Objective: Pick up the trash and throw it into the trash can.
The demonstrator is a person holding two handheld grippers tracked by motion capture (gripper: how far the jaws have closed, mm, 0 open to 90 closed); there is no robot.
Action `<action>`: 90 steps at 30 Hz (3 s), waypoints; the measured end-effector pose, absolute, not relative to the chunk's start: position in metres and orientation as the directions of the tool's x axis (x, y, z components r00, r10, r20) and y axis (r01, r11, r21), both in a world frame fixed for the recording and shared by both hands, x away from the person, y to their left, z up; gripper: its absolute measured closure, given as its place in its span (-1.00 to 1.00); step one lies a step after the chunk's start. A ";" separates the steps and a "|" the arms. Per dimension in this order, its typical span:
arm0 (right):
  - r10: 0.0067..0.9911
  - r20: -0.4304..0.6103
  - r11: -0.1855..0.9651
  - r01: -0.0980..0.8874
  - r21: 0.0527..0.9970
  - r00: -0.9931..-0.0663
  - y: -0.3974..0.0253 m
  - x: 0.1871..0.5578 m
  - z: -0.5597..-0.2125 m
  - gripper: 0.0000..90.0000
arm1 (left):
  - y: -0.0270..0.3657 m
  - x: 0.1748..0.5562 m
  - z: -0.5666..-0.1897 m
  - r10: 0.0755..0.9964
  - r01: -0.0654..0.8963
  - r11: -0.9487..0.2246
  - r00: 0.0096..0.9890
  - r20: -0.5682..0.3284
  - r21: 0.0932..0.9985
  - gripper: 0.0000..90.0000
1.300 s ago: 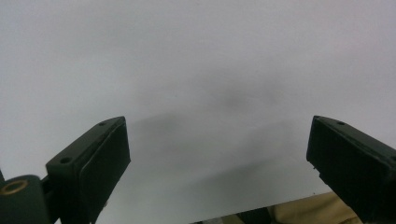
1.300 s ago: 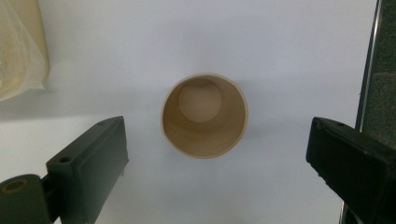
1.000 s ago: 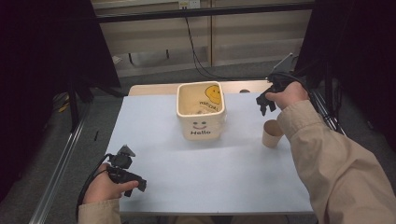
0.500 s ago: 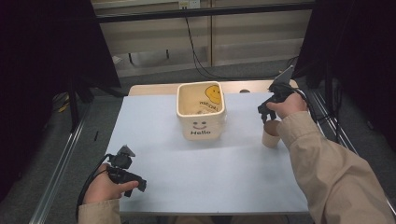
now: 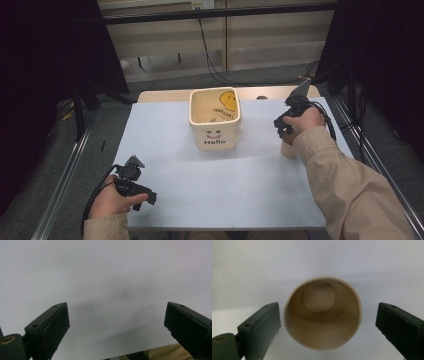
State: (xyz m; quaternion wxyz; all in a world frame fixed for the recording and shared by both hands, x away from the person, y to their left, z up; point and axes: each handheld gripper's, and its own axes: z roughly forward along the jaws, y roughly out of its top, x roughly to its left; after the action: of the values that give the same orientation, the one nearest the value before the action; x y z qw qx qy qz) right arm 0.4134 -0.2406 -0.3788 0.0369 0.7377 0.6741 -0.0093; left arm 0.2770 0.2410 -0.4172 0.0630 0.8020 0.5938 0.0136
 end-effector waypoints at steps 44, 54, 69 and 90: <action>0.998 -0.028 -0.055 0.998 0.033 0.056 -0.230 0.414 -0.309 -0.54 | 0.239 0.278 -0.416 0.951 0.949 -0.295 0.303 -0.063 0.116 -0.87; 0.999 -0.040 -0.029 0.998 0.048 0.031 -0.214 0.423 -0.277 -0.54 | 0.241 0.278 -0.415 0.953 0.950 -0.287 0.297 -0.066 0.126 -0.87; 0.999 -0.034 -0.020 0.998 0.059 0.022 -0.209 0.435 -0.238 -0.53 | 0.244 0.278 -0.414 0.948 0.944 -0.301 0.312 -0.068 0.133 -0.87; 0.998 -0.051 0.033 0.996 0.079 -0.029 -0.181 0.454 -0.204 -0.52 | 0.243 0.277 -0.412 0.947 0.944 -0.298 0.311 -0.079 0.139 -0.87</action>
State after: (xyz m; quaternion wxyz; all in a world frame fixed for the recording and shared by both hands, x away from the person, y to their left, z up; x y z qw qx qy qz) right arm 0.4536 -0.1814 -0.2039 0.0458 0.6954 0.7171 0.0103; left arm 0.2775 0.2434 -0.4119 0.0796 0.8056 0.5870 0.0090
